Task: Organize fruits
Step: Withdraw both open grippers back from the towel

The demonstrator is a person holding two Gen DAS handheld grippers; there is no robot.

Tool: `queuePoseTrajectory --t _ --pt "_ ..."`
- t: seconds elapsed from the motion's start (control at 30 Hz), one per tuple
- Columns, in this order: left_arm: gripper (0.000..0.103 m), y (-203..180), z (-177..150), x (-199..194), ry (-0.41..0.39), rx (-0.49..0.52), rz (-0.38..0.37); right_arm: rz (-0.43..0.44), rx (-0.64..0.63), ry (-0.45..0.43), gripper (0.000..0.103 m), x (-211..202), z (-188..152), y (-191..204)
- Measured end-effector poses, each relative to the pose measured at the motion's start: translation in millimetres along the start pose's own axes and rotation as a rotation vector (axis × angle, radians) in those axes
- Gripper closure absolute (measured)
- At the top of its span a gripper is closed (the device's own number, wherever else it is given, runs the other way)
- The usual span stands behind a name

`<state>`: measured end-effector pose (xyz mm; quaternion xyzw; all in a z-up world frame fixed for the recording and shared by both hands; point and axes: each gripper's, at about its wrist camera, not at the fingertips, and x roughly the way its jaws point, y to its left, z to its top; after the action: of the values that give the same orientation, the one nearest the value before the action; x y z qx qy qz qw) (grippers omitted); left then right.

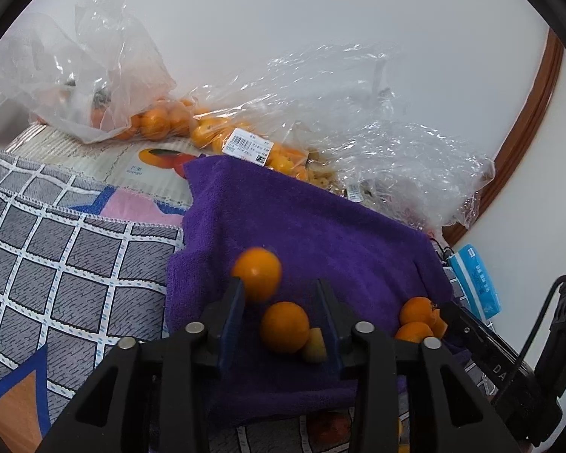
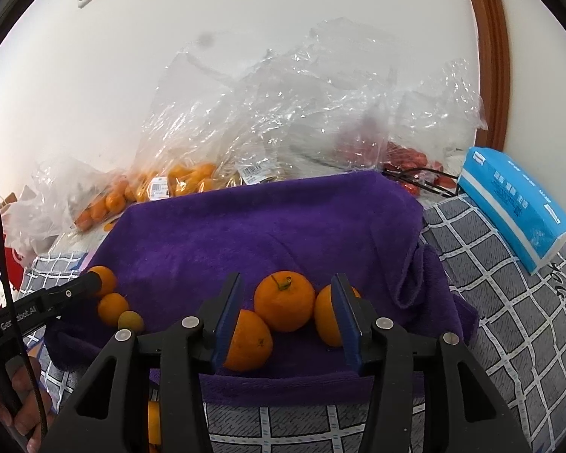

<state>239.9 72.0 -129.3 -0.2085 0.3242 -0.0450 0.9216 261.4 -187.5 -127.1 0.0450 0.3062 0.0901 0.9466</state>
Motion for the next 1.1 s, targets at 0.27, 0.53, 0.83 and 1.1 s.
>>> queuePoseTrajectory --t 0.27,0.53,0.83,1.1 --pt "0.058 -14 -4 -4 -0.029 0.062 0.019 -0.032 -0.028 -0.023 0.055 -3 -1 6" --pt "0.058 -15 -4 -9 -0.049 0.047 0.027 -0.03 -0.042 -0.044 0.055 -9 -2 12" --pt "0.058 -17 -4 -15 -0.071 0.048 0.044 -0.051 -0.017 -0.051 0.054 -31 9 5" --pt "0.058 -21 -5 -20 -0.073 0.056 0.024 -0.047 -0.039 0.017 0.054 -51 -14 12"
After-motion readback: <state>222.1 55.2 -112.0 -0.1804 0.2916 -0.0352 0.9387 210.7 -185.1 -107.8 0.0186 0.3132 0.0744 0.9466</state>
